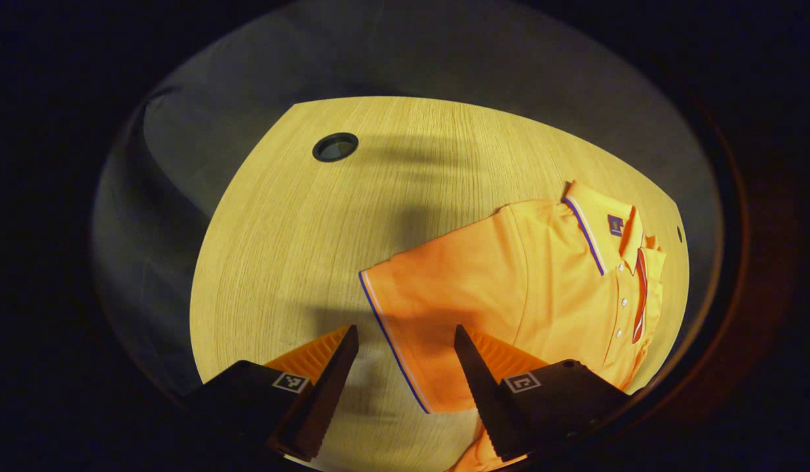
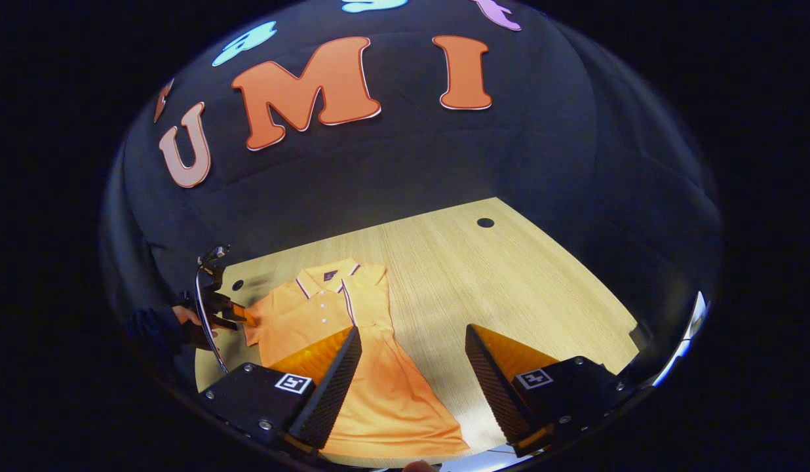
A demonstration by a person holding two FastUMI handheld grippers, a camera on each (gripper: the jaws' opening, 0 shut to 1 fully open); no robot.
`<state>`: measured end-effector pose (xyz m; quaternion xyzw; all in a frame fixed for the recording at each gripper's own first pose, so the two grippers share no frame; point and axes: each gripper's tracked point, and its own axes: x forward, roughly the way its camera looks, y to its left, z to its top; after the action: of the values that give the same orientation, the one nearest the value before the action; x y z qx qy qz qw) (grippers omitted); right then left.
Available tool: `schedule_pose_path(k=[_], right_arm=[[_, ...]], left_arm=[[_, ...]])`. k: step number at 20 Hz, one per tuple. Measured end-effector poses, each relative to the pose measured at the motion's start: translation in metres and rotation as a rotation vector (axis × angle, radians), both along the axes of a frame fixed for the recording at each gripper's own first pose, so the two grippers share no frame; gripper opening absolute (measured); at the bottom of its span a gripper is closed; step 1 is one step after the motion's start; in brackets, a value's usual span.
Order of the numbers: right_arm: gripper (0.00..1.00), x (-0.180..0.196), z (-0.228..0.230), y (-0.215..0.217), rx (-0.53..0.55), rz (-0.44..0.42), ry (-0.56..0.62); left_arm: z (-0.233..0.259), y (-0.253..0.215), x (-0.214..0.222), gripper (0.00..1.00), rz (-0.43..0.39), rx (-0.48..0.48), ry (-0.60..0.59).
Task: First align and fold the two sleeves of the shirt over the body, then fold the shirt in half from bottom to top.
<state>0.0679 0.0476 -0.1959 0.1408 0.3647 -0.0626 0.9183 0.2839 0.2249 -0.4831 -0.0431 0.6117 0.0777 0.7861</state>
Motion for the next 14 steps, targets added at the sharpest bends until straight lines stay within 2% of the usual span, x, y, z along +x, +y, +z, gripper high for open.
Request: schedule_pose_path(k=[1,3,4,6,8,14], right_arm=[[0.97,-0.005,-0.001,-0.004,-0.008,-0.011,0.0],[0.97,-0.012,-0.003,-0.01,-0.002,-0.032,0.004],[0.97,-0.016,-0.004,-0.012,0.003,-0.046,0.007],[0.97,-0.023,-0.006,-0.016,0.013,-0.067,0.015],[0.97,-0.029,-0.005,-0.019,0.019,-0.079,0.024],[0.97,-0.025,-0.004,-0.019,0.048,-0.103,0.021]], left_arm=[[-0.002,-0.001,0.007,0.92,-0.006,0.001,-0.022],[-0.002,-0.009,0.011,0.71,-0.03,-0.012,-0.013],[0.001,-0.014,0.009,0.66,-0.036,-0.032,-0.019],[0.0,-0.023,0.007,0.13,-0.053,-0.052,-0.013],[0.011,-0.029,0.018,0.14,-0.08,-0.07,-0.07],[0.066,-0.078,0.052,0.14,-0.253,-0.114,-0.258]])
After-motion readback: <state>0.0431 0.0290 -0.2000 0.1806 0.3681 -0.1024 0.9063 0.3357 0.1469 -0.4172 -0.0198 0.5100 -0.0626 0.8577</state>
